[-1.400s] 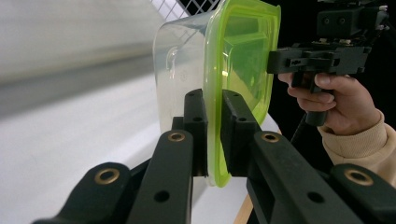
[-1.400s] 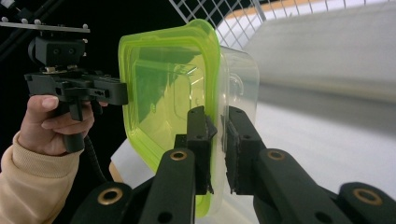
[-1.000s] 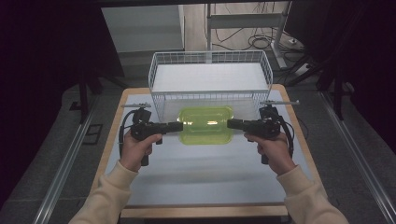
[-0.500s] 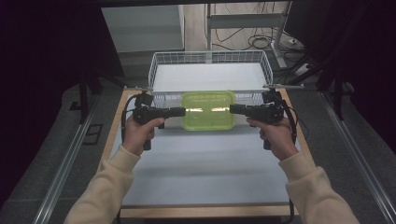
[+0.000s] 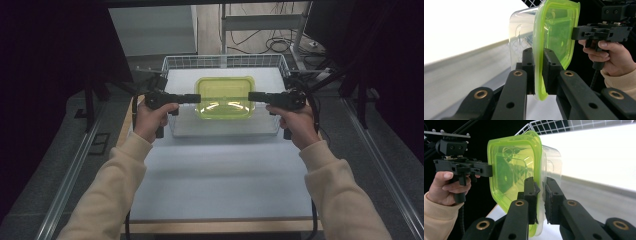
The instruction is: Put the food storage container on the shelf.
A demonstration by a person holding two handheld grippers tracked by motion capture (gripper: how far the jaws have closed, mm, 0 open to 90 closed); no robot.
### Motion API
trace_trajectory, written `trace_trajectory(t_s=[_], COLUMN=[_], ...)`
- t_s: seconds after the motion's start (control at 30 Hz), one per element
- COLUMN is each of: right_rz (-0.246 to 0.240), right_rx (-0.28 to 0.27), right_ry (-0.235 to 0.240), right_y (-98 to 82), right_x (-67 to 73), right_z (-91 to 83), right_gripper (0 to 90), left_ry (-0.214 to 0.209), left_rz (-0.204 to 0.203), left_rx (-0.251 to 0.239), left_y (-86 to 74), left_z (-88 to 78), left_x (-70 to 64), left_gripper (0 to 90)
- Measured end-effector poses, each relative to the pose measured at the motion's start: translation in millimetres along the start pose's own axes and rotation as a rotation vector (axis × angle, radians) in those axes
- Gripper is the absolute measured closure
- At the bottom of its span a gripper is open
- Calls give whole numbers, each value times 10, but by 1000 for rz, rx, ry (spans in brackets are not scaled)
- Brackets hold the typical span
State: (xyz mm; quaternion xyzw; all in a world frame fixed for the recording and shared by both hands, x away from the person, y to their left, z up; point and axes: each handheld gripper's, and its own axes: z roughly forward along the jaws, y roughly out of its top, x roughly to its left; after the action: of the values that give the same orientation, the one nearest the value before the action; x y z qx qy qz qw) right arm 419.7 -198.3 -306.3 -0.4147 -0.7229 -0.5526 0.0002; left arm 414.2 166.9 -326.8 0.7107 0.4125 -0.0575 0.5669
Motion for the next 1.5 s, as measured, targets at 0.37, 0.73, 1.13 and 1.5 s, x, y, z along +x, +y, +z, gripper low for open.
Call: trace_trajectory(t_s=[0.37, 0.73, 1.13, 1.5], right_rz=[-14, 33, 96, 107], right_rx=[12, 4, 42, 15], right_ry=[-28, -35, -68, -135], right_y=[355, 560, 564, 535], right_x=[-94, -274, -424, -501], right_z=[127, 250, 445, 527], right_gripper=[816, 815, 808, 779], left_ry=[9, 41, 74, 105], left_rz=[-11, -30, -101, -115], left_rx=[-7, 3, 22, -7], left_y=[275, 524, 502, 517], left_z=[69, 177, 304, 425], left_x=[181, 326, 517, 517], left_gripper=[813, 810, 804, 760])
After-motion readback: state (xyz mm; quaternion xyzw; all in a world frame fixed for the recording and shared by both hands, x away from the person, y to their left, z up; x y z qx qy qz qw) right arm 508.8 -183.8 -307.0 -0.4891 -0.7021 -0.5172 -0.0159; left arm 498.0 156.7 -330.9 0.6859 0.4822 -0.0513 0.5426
